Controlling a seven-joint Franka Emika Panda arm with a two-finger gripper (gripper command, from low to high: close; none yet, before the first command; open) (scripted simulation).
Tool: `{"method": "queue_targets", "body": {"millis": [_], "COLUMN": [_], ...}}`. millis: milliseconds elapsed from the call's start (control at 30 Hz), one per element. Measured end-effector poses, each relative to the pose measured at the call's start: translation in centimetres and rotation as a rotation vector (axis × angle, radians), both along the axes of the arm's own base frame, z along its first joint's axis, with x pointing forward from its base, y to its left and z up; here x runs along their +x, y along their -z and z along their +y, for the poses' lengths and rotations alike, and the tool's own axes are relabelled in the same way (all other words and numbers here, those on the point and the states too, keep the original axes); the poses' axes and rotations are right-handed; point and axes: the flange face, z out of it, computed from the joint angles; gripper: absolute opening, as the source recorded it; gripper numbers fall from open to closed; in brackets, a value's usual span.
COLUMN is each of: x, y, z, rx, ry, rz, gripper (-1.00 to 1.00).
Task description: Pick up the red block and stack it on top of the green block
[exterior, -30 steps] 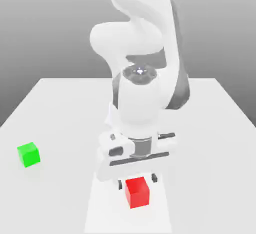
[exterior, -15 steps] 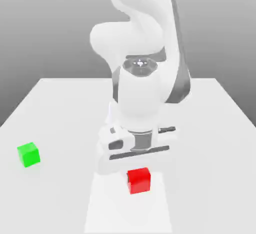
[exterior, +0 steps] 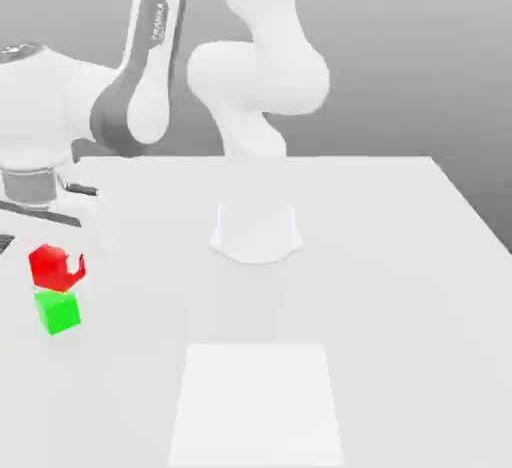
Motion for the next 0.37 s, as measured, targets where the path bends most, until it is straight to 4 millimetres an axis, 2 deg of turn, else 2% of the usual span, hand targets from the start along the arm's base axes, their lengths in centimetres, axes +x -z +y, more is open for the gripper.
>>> {"method": "queue_targets", "body": {"millis": [233, 267, 367], "x": [-0.6, -0.7, -0.7], "y": [5.2, 5.9, 5.9], "z": [-0.5, -0.5, -0.5], "rx": [0.002, 0.002, 0.002], "ry": [0.014, 0.016, 0.016], "rz": [-0.003, -0.001, -0.001], "gripper": [-1.0, 1.0, 1.0]}}
